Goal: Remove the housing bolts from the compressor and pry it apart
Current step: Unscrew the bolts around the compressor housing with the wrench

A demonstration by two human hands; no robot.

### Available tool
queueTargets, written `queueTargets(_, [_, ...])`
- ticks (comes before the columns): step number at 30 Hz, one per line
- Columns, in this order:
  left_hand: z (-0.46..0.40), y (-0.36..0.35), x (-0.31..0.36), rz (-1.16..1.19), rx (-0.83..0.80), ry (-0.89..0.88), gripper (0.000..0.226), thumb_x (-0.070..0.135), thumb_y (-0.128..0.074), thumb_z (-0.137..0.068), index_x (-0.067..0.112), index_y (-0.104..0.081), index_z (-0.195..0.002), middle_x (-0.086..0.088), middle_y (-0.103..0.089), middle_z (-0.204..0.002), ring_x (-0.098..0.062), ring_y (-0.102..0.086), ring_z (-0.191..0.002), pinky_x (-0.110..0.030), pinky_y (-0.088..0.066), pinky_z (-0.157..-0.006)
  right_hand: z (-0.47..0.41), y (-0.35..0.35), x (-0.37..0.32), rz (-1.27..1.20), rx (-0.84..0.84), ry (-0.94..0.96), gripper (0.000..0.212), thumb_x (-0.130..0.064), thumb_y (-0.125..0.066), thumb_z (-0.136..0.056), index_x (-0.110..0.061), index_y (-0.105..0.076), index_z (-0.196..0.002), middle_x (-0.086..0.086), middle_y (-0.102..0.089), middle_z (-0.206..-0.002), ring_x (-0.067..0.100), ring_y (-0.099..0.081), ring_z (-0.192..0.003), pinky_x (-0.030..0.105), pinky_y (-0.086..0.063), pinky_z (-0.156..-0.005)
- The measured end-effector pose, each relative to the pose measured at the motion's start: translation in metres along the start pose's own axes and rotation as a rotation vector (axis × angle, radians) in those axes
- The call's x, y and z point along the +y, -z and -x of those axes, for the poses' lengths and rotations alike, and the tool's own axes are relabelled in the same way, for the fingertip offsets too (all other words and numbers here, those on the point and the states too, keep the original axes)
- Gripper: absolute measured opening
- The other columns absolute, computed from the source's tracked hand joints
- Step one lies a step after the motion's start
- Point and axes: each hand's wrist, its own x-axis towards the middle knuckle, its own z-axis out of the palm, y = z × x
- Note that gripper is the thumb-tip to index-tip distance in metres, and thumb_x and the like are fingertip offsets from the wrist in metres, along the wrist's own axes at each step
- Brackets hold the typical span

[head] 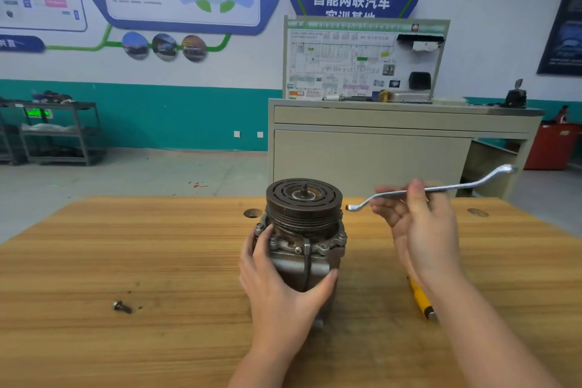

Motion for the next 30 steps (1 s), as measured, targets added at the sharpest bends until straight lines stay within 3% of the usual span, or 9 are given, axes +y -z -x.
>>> queueTargets(5, [-0.001, 0.001, 0.000, 0.004, 0.017, -0.017, 0.095, 0.068, -0.068, -0.051, 0.042, -0.026, -0.131, 0.015, -0.023, -0.137, -0.005, -0.022, -0.133, -0.037, -0.019, -0.112, 0.039, -0.009, 0.004, 0.387, -0.165, 0.316, 0.008, -0.020, -0.049, -0.092, -0.019, -0.053, -0.086, 0.013, -0.069, -0.077, 0.024, -0.070, -0.063, 0.033, -0.059, -0.061])
queueTargets(9, [-0.001, 0.002, -0.001, 0.004, 0.019, -0.015, 0.094, 0.067, -0.070, -0.051, 0.041, -0.027, -0.131, 0.014, -0.025, -0.137, -0.009, -0.025, -0.135, -0.043, -0.025, -0.113, 0.051, -0.004, 0.008, 0.705, -0.238, 0.579, 0.024, -0.030, -0.055, -0.097, -0.007, -0.063, -0.094, 0.000, -0.068, -0.079, 0.008, -0.069, -0.071, 0.032, -0.059, -0.062])
queueTargets(11, [0.000, 0.002, -0.001, 0.011, 0.011, -0.009, 0.093, 0.068, -0.070, -0.050, 0.049, -0.025, -0.128, 0.018, -0.023, -0.136, -0.008, -0.025, -0.135, -0.045, -0.025, -0.114, 0.059, 0.000, 0.015, 0.839, -0.306, 0.737, 0.023, -0.028, -0.055, -0.097, -0.007, -0.062, -0.099, 0.002, -0.067, -0.089, 0.006, -0.067, -0.083, 0.029, -0.059, -0.070])
queueTargets(14, [0.000, 0.002, 0.001, 0.024, -0.010, 0.023, 0.088, 0.068, -0.071, -0.049, 0.064, -0.019, -0.120, 0.020, -0.023, -0.136, -0.006, -0.024, -0.134, -0.047, -0.026, -0.115, 0.071, 0.004, 0.032, 0.970, -0.437, 0.893, 0.016, -0.003, -0.060, -0.088, -0.006, -0.055, -0.104, 0.017, -0.065, -0.103, 0.011, -0.067, -0.093, 0.030, -0.058, -0.079])
queueTargets(16, [0.000, 0.002, 0.001, 0.023, -0.007, 0.019, 0.089, 0.069, -0.071, -0.049, 0.067, -0.017, -0.119, 0.022, -0.024, -0.136, -0.004, -0.023, -0.135, -0.045, -0.025, -0.115, 0.070, 0.007, 0.038, 0.992, -0.388, 0.929, 0.009, -0.010, -0.056, -0.095, -0.008, -0.057, -0.104, 0.016, -0.067, -0.104, 0.017, -0.069, -0.089, 0.032, -0.058, -0.077])
queueTargets(19, [0.001, 0.002, 0.002, 0.022, 0.010, -0.016, 0.091, 0.068, -0.071, -0.048, 0.069, -0.017, -0.121, 0.023, -0.024, -0.136, -0.005, -0.024, -0.135, -0.040, -0.023, -0.114, 0.066, 0.001, 0.034, 0.564, -0.128, 0.636, 0.018, -0.033, -0.041, -0.102, -0.037, -0.057, -0.096, 0.005, -0.070, -0.093, 0.022, -0.068, -0.072, 0.032, -0.055, -0.065])
queueTargets(22, [0.001, 0.003, 0.002, 0.019, 0.009, -0.012, 0.091, 0.066, -0.071, -0.048, 0.066, -0.018, -0.122, 0.019, -0.025, -0.139, -0.010, -0.025, -0.138, -0.044, -0.024, -0.115, 0.040, -0.004, 0.030, -0.006, 0.165, 0.129, 0.019, -0.018, -0.036, -0.099, -0.023, -0.048, -0.085, 0.007, -0.067, -0.066, 0.020, -0.054, -0.043, 0.021, -0.043, -0.045])
queueTargets(26, [0.000, 0.006, 0.002, 0.003, -0.034, -0.005, 0.092, 0.067, -0.072, -0.048, 0.069, -0.016, -0.120, 0.018, -0.025, -0.141, -0.013, -0.026, -0.137, -0.042, -0.026, -0.114, -0.006, -0.010, 0.032, -0.130, 0.198, -0.481, 0.025, -0.016, -0.034, -0.105, -0.012, -0.045, -0.082, 0.005, -0.060, -0.051, 0.012, -0.042, -0.033, 0.017, -0.033, -0.035])
queueTargets(30, [0.000, 0.007, 0.001, 0.013, -0.028, -0.018, 0.091, 0.067, -0.072, -0.047, 0.068, -0.018, -0.120, 0.017, -0.026, -0.141, -0.012, -0.026, -0.136, -0.039, -0.025, -0.113, -0.017, -0.011, 0.013, -0.230, 0.148, -0.408, 0.028, -0.021, -0.039, -0.104, -0.008, -0.049, -0.081, 0.009, -0.068, -0.060, 0.011, -0.060, -0.044, 0.018, -0.047, -0.042])
